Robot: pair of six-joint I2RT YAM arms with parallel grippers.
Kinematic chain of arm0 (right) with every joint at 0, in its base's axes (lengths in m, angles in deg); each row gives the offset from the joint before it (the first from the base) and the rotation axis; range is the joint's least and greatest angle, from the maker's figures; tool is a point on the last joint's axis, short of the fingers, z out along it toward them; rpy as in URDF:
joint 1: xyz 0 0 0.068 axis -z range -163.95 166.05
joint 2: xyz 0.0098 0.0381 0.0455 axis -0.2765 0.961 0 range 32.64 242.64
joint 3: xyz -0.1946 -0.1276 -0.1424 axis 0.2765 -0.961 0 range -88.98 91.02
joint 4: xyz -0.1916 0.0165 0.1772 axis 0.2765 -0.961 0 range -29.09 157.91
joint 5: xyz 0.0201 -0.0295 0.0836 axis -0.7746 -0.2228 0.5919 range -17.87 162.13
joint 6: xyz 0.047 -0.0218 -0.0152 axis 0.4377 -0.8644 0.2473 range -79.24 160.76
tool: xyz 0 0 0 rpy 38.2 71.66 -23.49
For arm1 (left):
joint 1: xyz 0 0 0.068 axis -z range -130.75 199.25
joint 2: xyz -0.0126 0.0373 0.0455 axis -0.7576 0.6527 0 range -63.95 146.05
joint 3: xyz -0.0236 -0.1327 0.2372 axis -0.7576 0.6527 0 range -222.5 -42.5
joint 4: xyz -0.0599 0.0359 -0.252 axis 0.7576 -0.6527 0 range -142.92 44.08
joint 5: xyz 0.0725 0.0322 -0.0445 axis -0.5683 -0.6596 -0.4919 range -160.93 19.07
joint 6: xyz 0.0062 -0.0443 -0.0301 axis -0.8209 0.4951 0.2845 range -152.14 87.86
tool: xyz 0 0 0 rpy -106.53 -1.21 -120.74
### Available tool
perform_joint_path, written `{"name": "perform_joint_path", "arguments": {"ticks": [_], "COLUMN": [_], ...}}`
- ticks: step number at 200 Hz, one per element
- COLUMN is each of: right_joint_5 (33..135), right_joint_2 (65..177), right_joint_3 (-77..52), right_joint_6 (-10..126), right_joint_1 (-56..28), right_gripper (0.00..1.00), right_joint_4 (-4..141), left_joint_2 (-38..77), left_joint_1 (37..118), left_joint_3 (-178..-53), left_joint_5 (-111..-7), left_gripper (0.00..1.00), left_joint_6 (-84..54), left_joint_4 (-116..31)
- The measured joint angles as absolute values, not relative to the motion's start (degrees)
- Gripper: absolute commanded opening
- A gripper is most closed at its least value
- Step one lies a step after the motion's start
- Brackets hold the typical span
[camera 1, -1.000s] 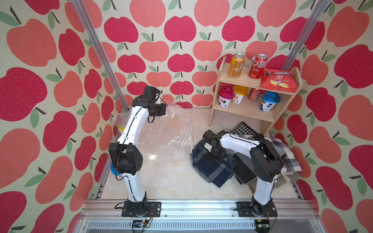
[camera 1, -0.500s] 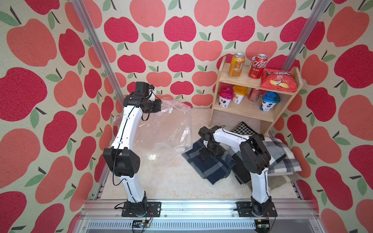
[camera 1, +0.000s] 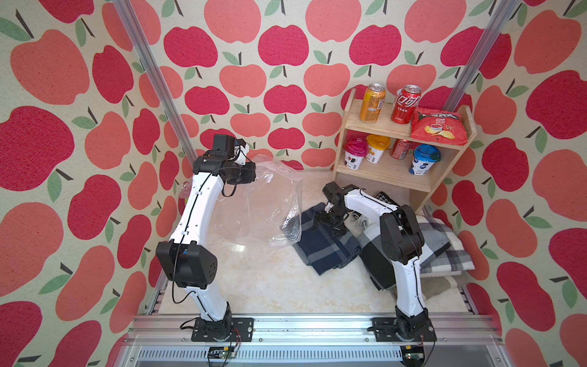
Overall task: Take the scarf out of the vacuum bag
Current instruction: Move the scarf to the center of the board.
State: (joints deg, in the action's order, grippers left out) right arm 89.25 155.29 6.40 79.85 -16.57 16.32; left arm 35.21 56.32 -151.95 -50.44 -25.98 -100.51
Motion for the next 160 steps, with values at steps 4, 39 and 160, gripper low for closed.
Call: {"name": "perform_joint_path", "arguments": {"ticks": [4, 39, 160], "right_joint_5": [89.3, 89.5, 81.7], "right_joint_2": [154.7, 147.4, 112.3], "right_joint_3": [5.6, -0.9, -20.5], "right_joint_6": [80.1, 80.8, 76.5], "right_joint_1": [-16.6, -17.4, -22.6], "right_gripper": [1.0, 1.0, 1.0], "right_joint_4": [17.2, 25.3, 32.0], "left_joint_2": [34.9, 34.2, 35.0], "left_joint_1": [56.7, 59.4, 64.5], "left_joint_3": [-151.3, -145.9, -138.4], "left_joint_5": [-50.2, -49.3, -49.7], "left_gripper": [0.05, 0.04, 0.37], "left_joint_6": [-26.1, -27.6, -30.1], "left_joint_4": [-100.4, -97.6, -91.8]}}
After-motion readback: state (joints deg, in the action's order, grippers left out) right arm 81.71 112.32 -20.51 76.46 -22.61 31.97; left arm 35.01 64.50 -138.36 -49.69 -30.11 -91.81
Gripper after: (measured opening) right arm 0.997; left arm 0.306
